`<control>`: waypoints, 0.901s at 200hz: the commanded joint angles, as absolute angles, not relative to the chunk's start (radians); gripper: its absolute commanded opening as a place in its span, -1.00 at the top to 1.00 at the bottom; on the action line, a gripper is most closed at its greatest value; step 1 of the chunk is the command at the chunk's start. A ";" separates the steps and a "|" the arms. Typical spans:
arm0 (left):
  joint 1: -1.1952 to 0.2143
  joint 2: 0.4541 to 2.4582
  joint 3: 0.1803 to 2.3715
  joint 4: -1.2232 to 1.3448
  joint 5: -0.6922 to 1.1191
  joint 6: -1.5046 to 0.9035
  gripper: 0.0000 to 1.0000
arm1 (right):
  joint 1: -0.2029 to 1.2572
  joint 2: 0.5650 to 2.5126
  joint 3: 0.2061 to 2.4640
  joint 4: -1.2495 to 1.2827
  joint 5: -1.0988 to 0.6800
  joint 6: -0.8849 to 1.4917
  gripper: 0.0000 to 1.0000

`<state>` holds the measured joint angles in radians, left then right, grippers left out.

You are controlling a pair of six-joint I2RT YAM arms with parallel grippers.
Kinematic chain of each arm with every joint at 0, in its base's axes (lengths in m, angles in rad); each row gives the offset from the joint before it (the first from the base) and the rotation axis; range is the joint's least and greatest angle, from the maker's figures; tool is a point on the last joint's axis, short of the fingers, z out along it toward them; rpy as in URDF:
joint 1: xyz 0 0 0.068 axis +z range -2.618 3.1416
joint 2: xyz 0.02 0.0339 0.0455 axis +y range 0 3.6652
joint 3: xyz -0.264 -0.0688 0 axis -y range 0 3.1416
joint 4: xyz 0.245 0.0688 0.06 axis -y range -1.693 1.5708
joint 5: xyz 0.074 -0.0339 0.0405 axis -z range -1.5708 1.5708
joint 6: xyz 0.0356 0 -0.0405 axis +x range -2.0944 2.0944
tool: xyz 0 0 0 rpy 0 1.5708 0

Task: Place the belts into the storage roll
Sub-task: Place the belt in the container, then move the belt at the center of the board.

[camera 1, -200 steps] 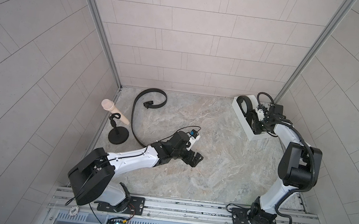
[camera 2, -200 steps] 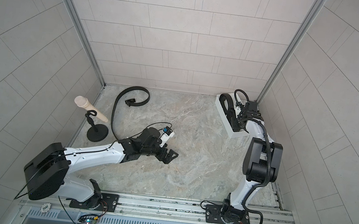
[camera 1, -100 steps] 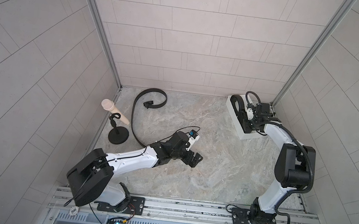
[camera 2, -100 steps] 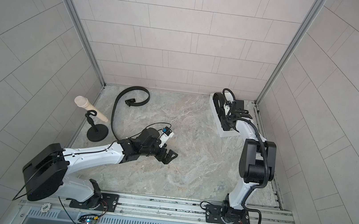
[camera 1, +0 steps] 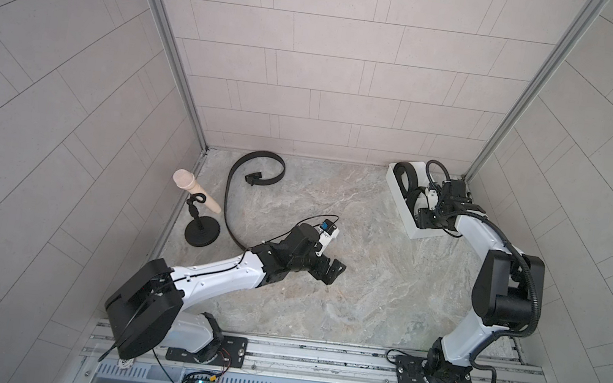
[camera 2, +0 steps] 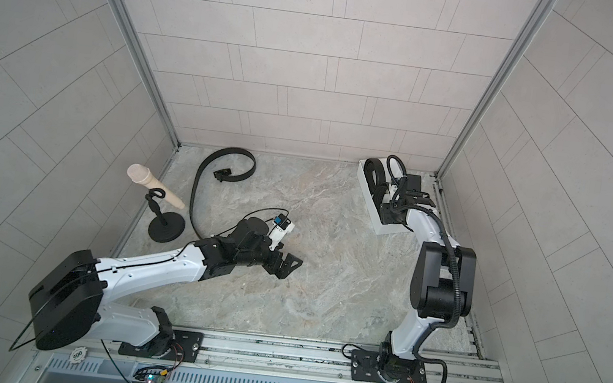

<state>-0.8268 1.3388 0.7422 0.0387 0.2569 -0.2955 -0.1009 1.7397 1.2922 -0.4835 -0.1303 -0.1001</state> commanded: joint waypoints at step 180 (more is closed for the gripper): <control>-0.558 1.374 0.792 -0.580 -0.122 -0.486 -1.00 | -0.003 0.981 0.760 -0.810 -0.283 0.467 -0.98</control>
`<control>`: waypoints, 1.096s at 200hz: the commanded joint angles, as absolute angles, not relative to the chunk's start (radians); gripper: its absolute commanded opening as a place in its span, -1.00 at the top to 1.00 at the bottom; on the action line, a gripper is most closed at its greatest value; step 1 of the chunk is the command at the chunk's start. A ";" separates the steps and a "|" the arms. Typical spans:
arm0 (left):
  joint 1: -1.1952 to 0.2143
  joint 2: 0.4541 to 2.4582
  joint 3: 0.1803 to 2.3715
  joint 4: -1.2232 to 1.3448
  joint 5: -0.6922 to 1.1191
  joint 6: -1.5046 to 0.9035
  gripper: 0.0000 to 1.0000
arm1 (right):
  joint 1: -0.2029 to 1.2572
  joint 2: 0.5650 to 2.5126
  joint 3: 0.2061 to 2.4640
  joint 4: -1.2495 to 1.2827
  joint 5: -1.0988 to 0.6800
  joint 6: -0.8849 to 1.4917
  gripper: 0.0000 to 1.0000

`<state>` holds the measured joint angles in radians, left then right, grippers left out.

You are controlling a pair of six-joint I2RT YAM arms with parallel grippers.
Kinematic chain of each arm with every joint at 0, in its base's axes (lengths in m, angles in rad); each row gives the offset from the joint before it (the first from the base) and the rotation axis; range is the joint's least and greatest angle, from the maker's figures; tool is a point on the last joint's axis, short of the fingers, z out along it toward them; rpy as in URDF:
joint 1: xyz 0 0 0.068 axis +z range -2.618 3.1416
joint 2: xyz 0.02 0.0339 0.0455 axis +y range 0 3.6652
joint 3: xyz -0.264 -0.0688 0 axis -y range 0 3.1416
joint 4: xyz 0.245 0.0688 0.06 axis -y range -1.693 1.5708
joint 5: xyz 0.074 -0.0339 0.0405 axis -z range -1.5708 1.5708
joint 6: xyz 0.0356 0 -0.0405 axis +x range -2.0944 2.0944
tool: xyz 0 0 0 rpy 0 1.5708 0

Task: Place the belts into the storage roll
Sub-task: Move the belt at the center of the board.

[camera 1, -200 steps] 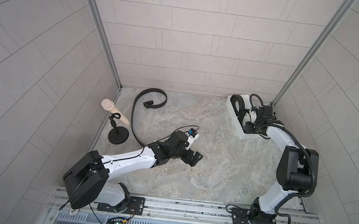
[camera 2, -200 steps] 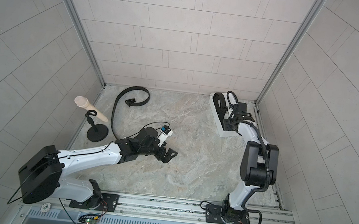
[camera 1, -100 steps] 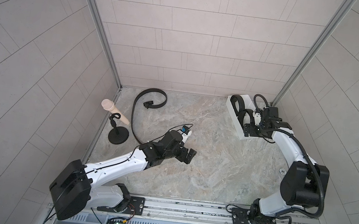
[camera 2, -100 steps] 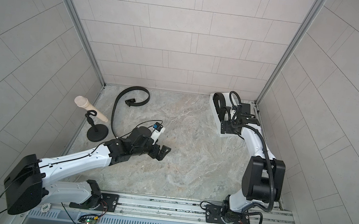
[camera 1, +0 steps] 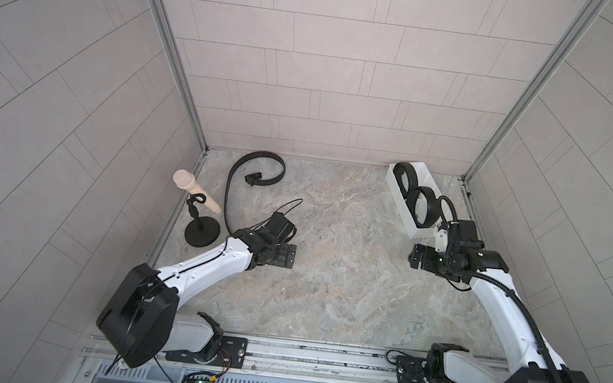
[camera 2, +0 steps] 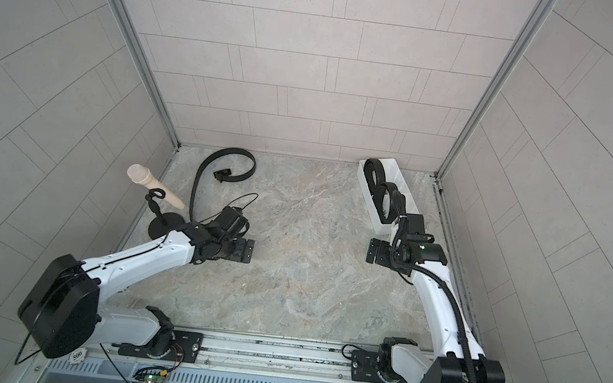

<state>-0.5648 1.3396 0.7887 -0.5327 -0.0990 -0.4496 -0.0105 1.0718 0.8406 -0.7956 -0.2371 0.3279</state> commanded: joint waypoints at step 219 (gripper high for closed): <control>-0.151 1.492 0.853 -0.557 -0.010 -0.623 -0.74 | 0.134 0.957 0.731 -0.756 -0.262 0.468 -0.97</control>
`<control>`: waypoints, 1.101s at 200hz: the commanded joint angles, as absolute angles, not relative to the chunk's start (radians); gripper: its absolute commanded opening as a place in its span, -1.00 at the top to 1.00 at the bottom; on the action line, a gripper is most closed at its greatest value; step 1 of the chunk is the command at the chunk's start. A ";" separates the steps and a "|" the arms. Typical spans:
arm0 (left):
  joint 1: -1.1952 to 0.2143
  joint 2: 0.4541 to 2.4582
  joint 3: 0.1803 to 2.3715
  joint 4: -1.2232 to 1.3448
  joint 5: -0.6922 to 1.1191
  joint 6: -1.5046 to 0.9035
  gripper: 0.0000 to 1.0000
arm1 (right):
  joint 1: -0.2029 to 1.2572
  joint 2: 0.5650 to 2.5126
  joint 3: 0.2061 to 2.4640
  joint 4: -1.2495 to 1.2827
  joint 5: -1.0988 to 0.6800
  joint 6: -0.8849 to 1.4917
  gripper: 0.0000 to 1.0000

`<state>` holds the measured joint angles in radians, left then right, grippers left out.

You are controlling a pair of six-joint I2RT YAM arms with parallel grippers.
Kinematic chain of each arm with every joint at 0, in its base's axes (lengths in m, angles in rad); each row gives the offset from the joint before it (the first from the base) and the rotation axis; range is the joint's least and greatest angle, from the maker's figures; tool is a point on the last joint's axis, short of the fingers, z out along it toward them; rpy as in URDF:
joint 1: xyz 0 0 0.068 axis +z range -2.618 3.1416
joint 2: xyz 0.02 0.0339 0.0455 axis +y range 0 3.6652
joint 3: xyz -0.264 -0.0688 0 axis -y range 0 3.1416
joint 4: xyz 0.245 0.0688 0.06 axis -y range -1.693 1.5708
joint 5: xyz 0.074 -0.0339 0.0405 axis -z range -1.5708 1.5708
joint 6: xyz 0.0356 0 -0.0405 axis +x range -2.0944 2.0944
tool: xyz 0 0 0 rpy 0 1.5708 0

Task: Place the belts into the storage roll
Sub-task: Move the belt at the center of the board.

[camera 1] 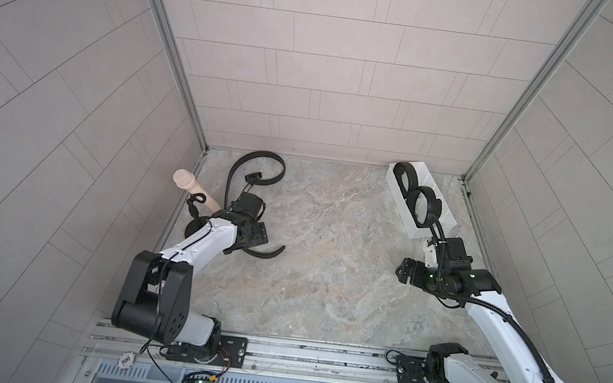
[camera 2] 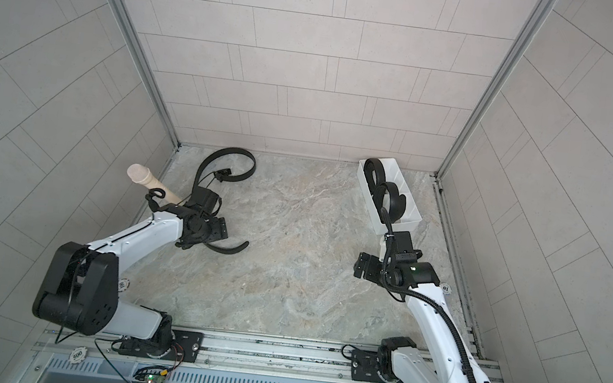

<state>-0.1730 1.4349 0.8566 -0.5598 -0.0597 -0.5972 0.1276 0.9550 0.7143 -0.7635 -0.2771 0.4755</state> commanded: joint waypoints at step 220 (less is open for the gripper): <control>-0.726 1.498 1.068 -0.713 -0.057 -0.732 -0.73 | 0.396 1.251 0.842 -0.601 -0.253 0.439 -0.97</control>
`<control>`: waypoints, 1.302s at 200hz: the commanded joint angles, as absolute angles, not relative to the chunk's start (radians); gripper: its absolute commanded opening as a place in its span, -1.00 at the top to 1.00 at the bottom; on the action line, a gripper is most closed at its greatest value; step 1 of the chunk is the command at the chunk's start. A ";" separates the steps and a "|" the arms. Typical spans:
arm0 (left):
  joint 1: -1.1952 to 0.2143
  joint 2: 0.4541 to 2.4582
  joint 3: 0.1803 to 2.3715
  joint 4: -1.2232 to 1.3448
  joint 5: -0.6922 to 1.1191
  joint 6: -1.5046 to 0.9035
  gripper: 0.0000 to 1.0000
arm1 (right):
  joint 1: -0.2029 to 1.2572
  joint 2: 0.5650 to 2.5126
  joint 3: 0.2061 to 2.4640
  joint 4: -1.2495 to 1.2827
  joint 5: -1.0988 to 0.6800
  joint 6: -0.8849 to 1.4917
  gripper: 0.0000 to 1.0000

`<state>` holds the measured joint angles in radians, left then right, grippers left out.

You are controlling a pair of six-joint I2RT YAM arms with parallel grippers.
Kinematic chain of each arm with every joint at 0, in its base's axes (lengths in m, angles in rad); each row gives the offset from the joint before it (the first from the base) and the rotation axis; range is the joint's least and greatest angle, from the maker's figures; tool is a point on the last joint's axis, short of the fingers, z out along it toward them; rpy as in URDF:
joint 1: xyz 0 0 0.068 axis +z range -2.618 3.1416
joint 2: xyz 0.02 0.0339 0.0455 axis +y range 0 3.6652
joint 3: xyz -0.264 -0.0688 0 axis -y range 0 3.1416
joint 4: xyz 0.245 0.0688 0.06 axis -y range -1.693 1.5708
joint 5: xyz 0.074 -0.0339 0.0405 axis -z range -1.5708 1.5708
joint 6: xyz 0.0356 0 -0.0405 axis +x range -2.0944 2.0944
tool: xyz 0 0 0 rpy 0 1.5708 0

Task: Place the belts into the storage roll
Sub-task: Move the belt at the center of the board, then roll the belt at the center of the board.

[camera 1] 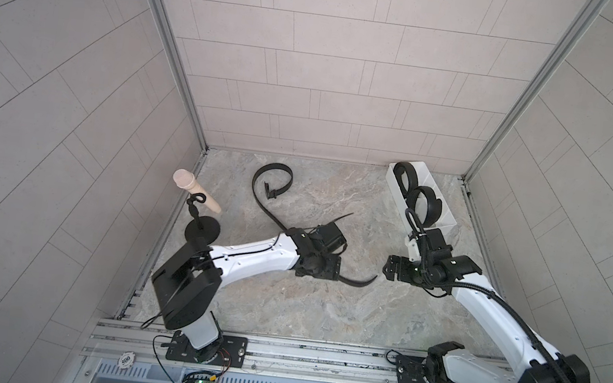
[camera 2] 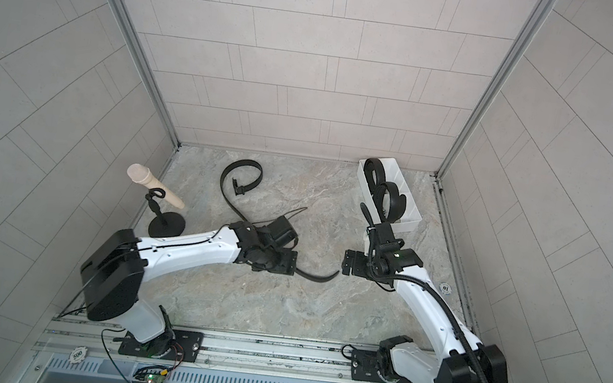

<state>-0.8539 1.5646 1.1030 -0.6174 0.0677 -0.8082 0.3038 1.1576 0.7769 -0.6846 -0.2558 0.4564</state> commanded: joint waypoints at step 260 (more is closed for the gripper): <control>-0.257 2.122 1.579 -0.690 0.026 -0.426 0.50 | 0.920 2.085 1.488 -0.611 -0.334 0.233 -0.24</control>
